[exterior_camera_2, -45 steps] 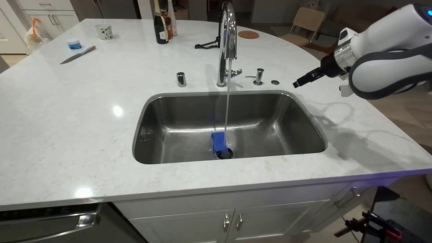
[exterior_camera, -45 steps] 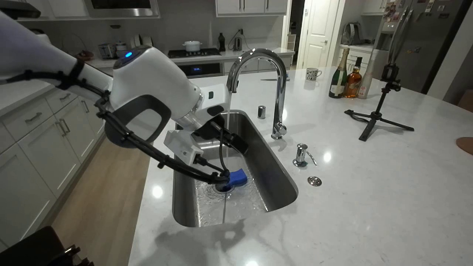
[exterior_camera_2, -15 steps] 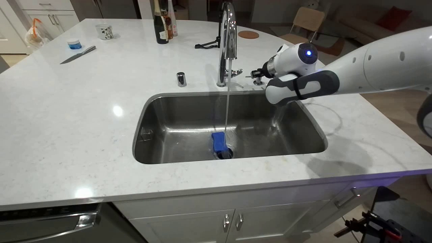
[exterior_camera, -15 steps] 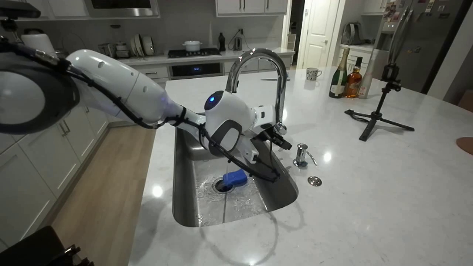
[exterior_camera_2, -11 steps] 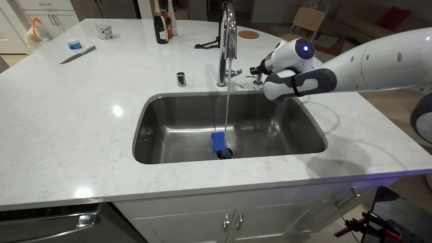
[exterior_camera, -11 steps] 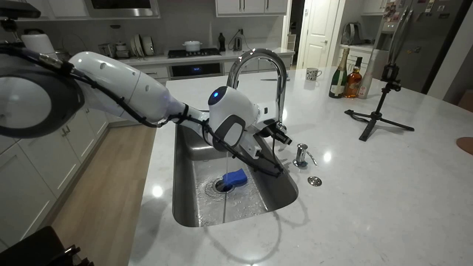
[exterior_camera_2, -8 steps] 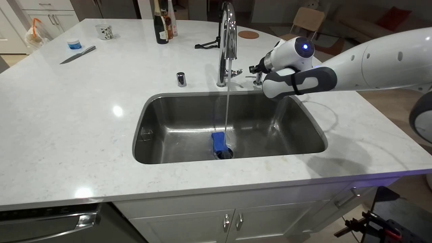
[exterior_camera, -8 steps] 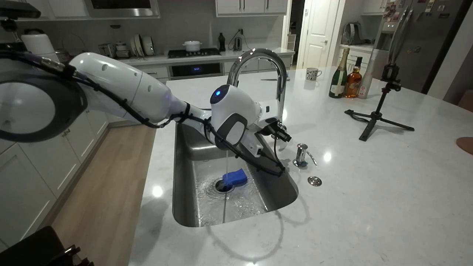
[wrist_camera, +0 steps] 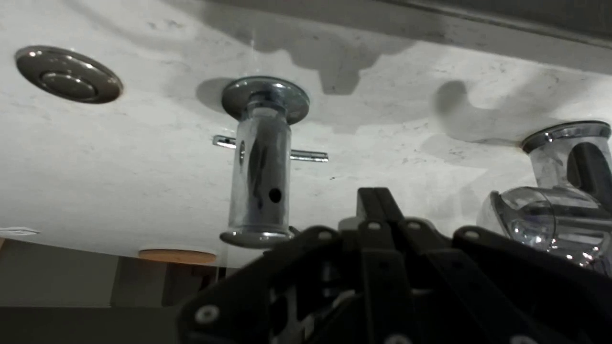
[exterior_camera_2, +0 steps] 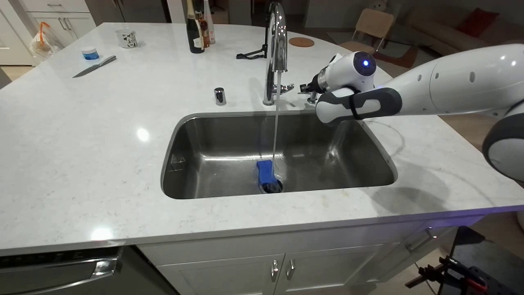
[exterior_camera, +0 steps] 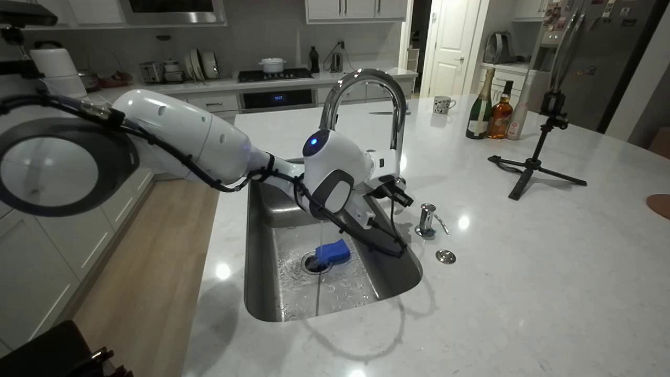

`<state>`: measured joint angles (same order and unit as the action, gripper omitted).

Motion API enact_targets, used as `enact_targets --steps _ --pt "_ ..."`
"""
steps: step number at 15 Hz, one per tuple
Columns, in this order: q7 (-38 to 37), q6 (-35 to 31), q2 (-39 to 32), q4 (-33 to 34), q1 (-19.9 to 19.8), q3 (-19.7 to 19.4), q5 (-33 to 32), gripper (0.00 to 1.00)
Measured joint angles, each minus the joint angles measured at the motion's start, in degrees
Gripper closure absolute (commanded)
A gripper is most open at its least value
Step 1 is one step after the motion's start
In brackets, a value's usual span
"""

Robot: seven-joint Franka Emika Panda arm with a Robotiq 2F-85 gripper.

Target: Close the tap

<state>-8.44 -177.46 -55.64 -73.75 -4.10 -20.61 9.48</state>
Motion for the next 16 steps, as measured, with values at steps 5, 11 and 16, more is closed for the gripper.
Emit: enact_targets --steps 5,11,16 --pt "0.0 -1.3 -2.1 2.1 0.0 0.0 0.0 1.00" --pt "0.1 -8.5 -4.2 3.1 -0.1 0.9 0.0 1.00" --pt "0.2 -14.9 -6.8 4.1 -0.1 0.8 0.0 1.00"
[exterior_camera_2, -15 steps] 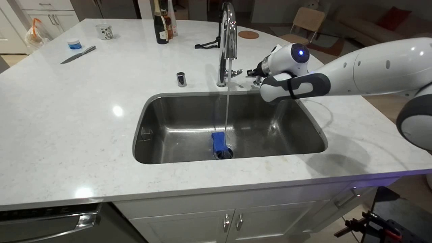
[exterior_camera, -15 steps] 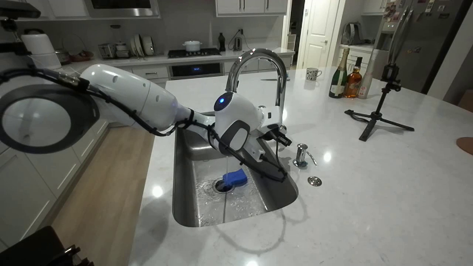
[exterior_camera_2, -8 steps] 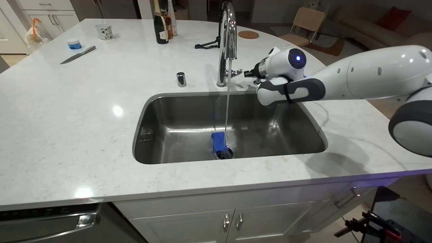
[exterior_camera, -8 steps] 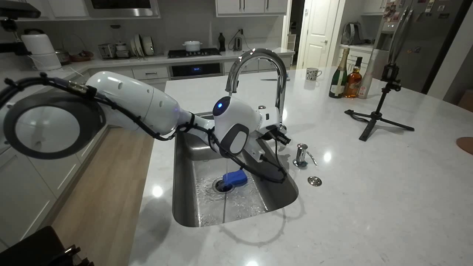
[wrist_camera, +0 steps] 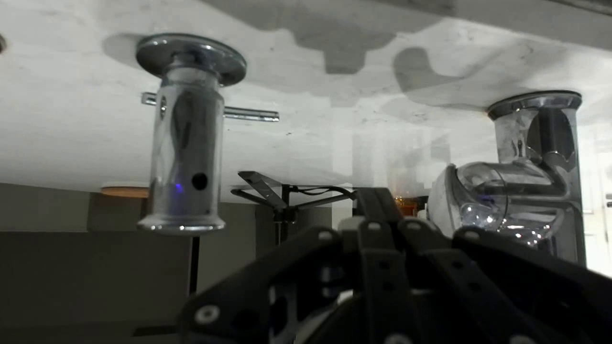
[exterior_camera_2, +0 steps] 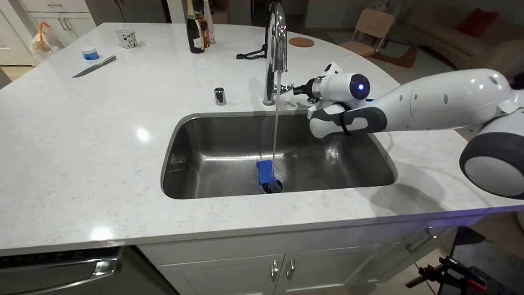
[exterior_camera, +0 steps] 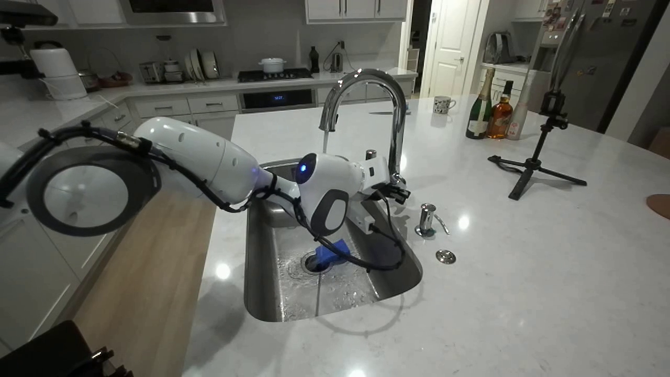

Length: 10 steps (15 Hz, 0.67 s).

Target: Close the tap

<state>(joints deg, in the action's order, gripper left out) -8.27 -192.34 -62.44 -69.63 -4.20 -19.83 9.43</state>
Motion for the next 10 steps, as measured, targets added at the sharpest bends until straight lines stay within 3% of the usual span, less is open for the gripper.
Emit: enact_targets --steps 6,10 --pt "0.0 -5.5 -3.6 2.2 0.1 -0.1 -0.1 1.00" --pt "0.1 -5.5 -6.8 7.1 0.0 -0.3 -0.2 1.00"
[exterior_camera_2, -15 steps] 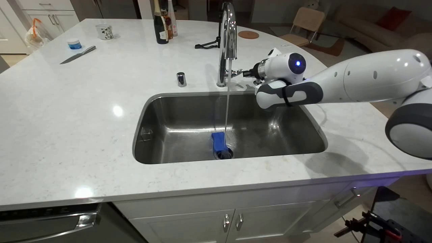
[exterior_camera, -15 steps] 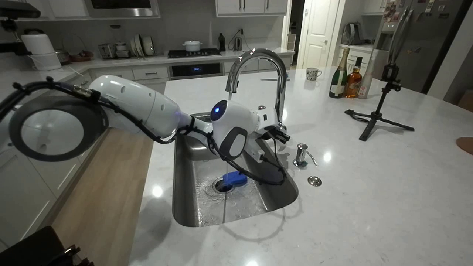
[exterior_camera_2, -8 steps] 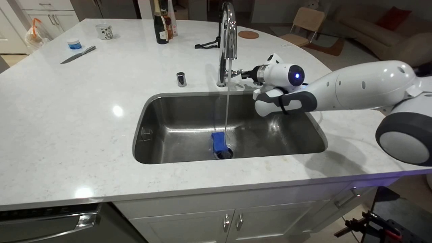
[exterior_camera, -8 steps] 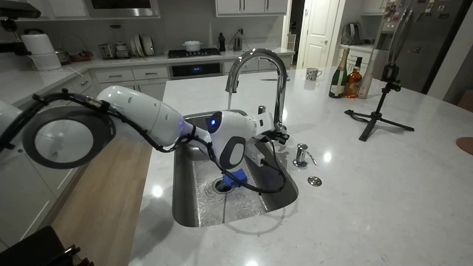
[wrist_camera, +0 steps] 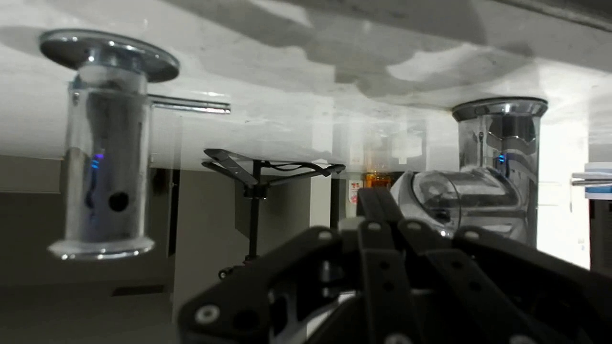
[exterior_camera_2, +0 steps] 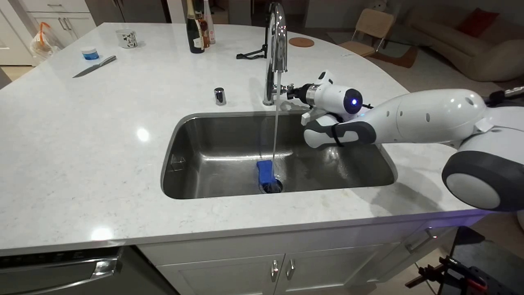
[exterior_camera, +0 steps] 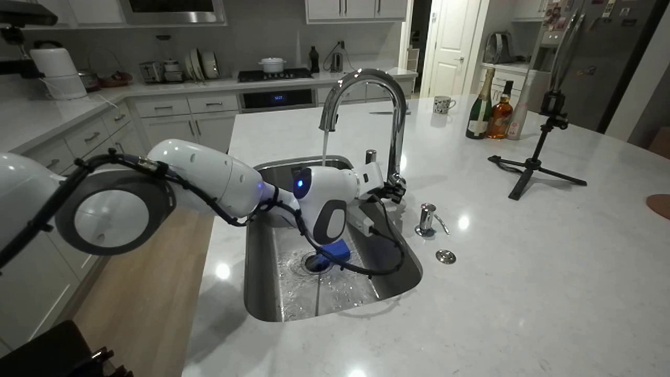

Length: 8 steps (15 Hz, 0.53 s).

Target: Close the tap

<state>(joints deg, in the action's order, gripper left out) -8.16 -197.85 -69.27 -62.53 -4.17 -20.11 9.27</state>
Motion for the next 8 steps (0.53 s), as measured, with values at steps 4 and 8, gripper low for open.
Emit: enact_targets --steps 4,8 --pt "0.0 0.0 -3.1 4.2 -0.6 -0.4 0.0 1.00" --pt "0.0 0.0 -5.6 7.7 -1.1 -1.1 0.0 1.00"
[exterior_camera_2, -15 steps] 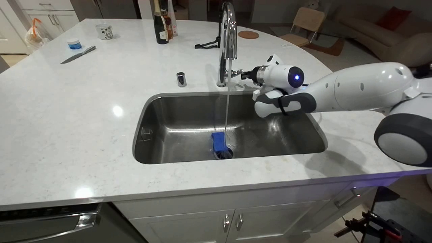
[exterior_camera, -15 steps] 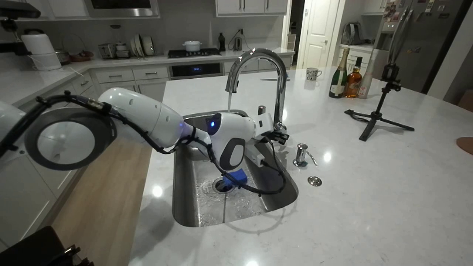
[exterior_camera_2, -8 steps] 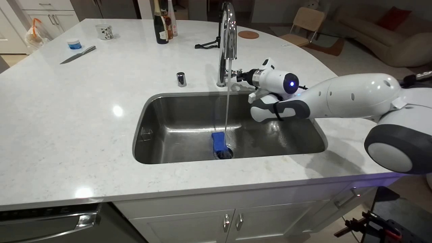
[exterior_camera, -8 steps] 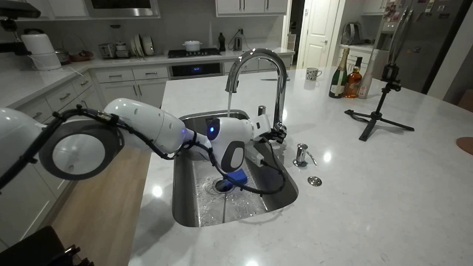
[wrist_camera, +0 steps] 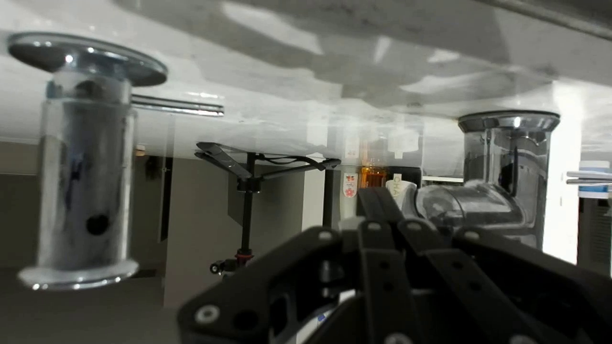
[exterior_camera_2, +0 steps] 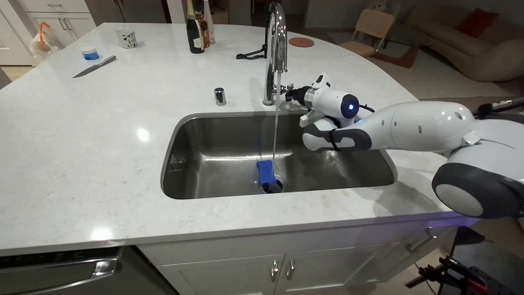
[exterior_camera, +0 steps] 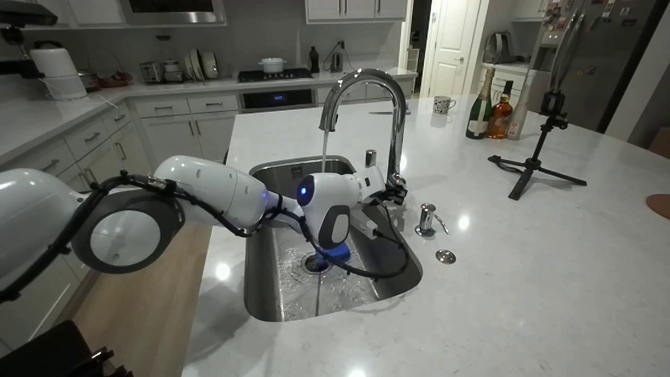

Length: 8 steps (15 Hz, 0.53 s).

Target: Close the tap

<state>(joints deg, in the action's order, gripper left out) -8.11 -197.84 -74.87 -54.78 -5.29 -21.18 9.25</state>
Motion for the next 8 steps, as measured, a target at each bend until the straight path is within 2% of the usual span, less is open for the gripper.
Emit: enact_targets --steps 5,8 --pt "0.0 0.0 -3.4 4.5 -0.2 -2.2 0.1 1.00" --pt "0.0 0.2 -4.1 4.7 1.0 -5.3 2.8 1.00"
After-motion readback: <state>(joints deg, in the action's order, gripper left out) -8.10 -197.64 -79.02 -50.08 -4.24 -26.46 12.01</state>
